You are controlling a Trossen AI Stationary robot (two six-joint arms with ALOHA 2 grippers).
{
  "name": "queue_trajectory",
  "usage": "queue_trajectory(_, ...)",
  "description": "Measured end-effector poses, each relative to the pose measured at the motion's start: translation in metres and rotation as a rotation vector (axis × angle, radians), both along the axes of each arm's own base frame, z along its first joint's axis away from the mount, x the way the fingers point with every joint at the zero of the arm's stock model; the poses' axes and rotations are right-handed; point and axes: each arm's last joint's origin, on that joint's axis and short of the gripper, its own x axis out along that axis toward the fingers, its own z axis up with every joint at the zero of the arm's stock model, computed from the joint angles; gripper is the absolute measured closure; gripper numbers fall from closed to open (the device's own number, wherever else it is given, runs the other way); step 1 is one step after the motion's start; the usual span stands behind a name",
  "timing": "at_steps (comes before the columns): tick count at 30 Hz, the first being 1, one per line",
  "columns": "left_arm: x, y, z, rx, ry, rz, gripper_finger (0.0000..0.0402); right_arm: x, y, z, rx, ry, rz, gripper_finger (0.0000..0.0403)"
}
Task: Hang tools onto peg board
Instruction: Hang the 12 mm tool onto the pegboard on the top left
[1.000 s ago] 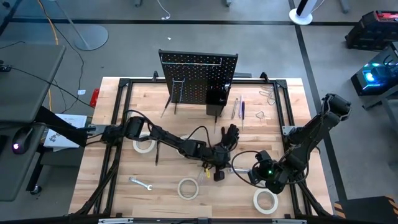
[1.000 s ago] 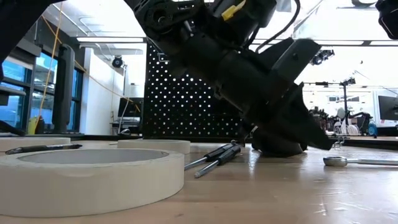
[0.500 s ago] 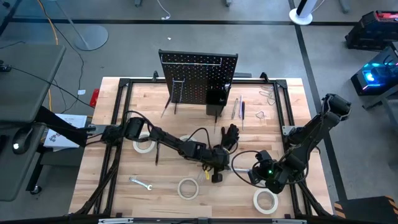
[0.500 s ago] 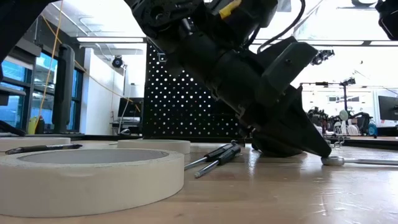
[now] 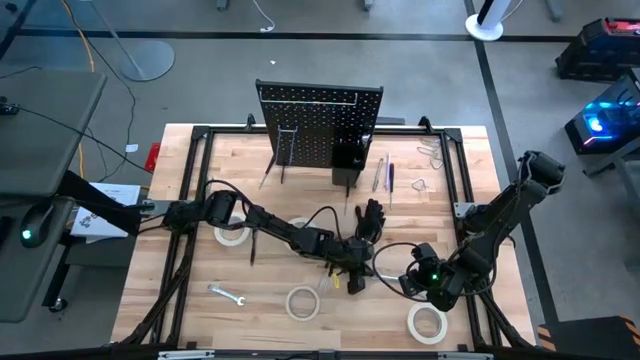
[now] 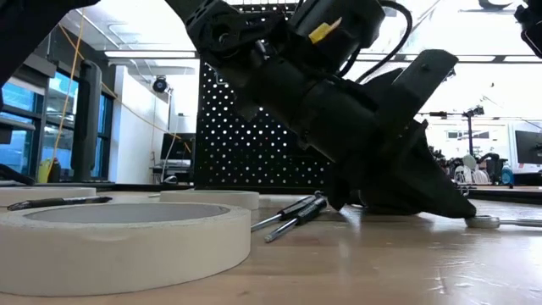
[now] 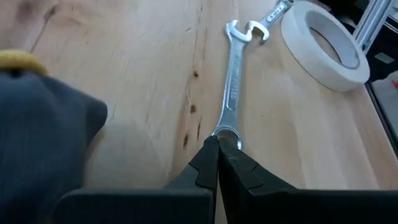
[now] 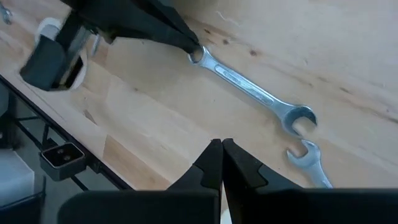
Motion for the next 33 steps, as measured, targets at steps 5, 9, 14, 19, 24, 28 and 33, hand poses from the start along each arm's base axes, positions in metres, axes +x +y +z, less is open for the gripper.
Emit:
queue_trajectory(5, -0.002, 0.004, -0.003, 0.032, 0.041, 0.073, 0.0401, -0.001, 0.0, 0.0, 0.018, 0.018, -0.007, 0.0403)
queue_trajectory(9, -0.003, 0.008, -0.003, 0.002, 0.074, 0.115, 0.0401, 0.0, 0.0, 0.0, 0.04, 0.03, -0.022, 0.0403)
queue_trajectory(14, -0.004, 0.007, 0.001, -0.005, 0.078, 0.113, 0.0401, 0.0, 0.0, 0.0, 0.042, 0.027, -0.03, 0.0403)
queue_trajectory(19, -0.003, 0.007, 0.013, 0.01, 0.031, 0.058, 0.0401, -0.003, -0.001, -0.011, -0.004, 0.156, 0.041, 0.0403)
queue_trajectory(24, -0.003, 0.013, 0.029, 0.038, 0.004, 0.05, 0.0401, 0.004, -0.004, -0.023, -0.107, 0.191, 0.161, 0.0403)
queue_trajectory(28, -0.006, 0.016, 0.04, 0.041, 0.012, -0.017, 0.0401, 0.012, -0.008, -0.026, -0.151, 0.204, 0.364, 0.0402)
queue_trajectory(33, -0.009, 0.015, 0.052, 0.09, 0.003, -0.068, 0.0401, 0.014, -0.011, -0.026, -0.209, 0.206, 0.675, 0.0366)
